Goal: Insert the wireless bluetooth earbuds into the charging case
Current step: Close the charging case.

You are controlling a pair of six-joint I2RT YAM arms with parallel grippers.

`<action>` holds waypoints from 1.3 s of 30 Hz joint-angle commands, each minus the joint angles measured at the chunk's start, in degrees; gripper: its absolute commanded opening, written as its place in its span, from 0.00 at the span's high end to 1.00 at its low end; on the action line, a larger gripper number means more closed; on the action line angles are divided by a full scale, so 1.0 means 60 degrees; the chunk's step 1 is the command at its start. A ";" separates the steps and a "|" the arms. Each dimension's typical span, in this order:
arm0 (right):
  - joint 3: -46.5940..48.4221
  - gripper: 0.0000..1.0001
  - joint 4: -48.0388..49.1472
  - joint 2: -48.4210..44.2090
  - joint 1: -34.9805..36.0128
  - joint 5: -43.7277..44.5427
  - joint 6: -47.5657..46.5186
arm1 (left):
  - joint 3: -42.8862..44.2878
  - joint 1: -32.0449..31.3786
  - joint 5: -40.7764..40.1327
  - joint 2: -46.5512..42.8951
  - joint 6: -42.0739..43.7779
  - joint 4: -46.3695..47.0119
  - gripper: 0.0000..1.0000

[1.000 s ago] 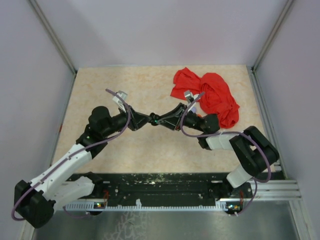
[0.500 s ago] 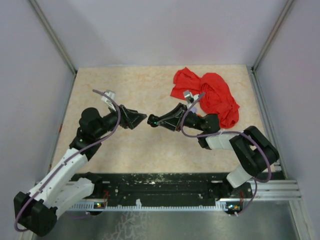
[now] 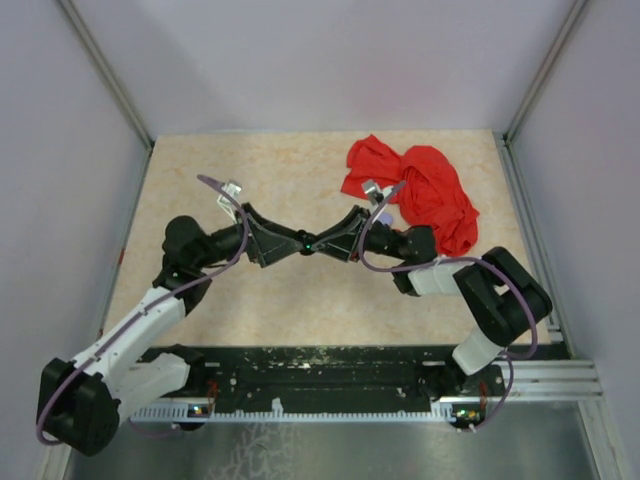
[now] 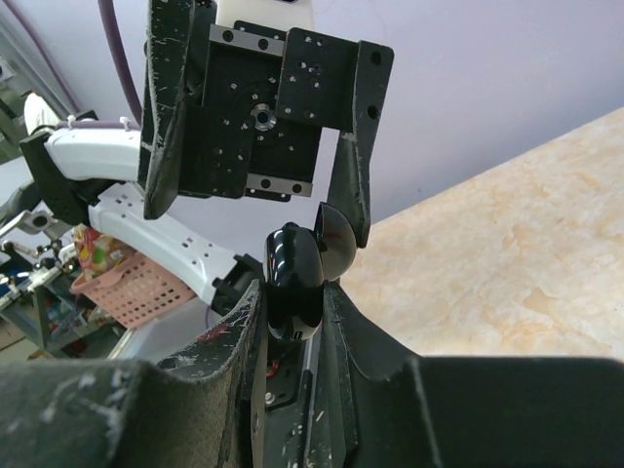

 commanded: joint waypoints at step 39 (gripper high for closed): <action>-0.0004 1.00 -0.4115 -0.0731 -0.0904 0.0876 -0.1660 | 0.0746 0.0111 -0.3440 -0.0835 0.2798 -0.4810 0.27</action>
